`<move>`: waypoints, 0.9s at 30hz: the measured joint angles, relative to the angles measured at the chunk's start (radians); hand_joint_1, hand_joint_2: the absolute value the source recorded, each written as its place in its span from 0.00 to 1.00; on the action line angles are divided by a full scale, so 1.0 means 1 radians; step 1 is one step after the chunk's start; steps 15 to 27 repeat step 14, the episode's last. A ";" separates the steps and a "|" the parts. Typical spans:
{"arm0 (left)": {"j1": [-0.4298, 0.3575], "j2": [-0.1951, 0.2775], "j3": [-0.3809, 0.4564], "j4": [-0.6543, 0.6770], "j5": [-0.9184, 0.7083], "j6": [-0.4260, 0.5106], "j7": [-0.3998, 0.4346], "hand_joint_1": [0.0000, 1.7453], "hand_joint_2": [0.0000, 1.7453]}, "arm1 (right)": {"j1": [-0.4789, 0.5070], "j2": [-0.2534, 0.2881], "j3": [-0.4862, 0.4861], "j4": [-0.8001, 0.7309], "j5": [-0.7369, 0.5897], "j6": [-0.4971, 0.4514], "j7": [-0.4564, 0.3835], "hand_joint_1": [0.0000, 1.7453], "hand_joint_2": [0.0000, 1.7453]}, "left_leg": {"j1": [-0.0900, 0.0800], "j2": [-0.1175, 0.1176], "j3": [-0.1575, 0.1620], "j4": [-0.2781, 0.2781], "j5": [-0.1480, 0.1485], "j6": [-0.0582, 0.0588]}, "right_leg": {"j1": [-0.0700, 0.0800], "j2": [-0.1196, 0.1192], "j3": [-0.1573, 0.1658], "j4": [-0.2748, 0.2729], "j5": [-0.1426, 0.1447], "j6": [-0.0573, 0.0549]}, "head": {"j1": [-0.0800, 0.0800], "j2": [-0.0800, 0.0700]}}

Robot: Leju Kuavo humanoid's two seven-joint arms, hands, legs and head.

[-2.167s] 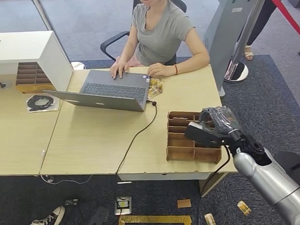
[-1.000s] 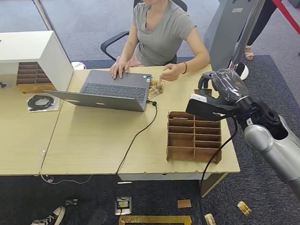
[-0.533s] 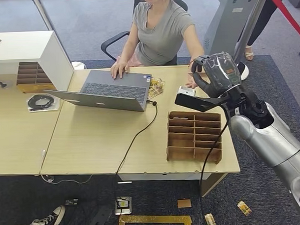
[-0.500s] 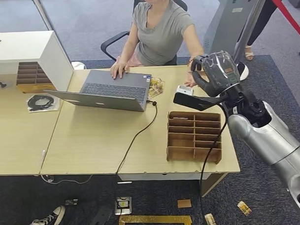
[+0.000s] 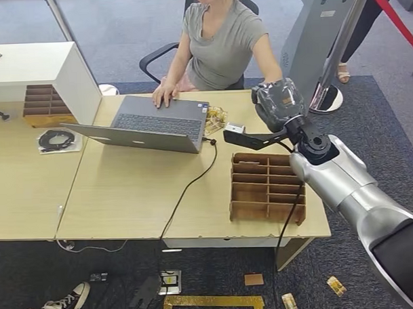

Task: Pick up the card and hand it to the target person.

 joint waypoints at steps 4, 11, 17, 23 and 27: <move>-0.001 -0.002 0.000 0.000 0.000 -0.001 0.000 0.00 1.00 | -0.012 0.038 0.015 0.083 0.015 0.040 0.019 0.72 1.00 | 0.000 0.000 0.000 0.000 0.000 0.000 | 0.000 0.000 0.000 0.000 0.000 0.000 | 0.000 0.000; 0.003 -0.002 0.000 0.000 0.012 0.001 0.000 0.00 1.00 | -0.036 0.089 0.030 0.176 -0.022 0.156 0.040 0.00 1.00 | 0.000 0.000 0.000 0.000 0.000 0.000 | 0.000 0.000 0.000 0.000 0.000 0.000 | 0.000 0.000; 0.007 -0.002 0.000 0.000 0.018 0.006 0.000 0.00 1.00 | -0.048 0.105 0.031 0.198 -0.046 0.199 0.049 0.00 1.00 | 0.000 0.000 0.000 0.000 0.000 0.000 | 0.000 0.000 0.000 0.000 0.000 0.000 | -0.001 0.000; 0.007 -0.002 0.000 0.000 0.018 0.006 0.000 0.00 1.00 | -0.048 0.105 0.031 0.198 -0.046 0.199 0.049 0.00 1.00 | 0.000 0.000 0.000 0.000 0.000 0.000 | 0.000 0.000 0.000 0.000 0.000 0.000 | -0.001 0.000; 0.007 -0.002 0.000 0.000 0.018 0.006 0.000 0.00 1.00 | -0.048 0.105 0.031 0.198 -0.046 0.199 0.049 0.00 1.00 | 0.000 0.000 0.000 0.000 0.000 0.000 | 0.000 0.000 0.000 0.000 0.000 0.000 | -0.001 0.000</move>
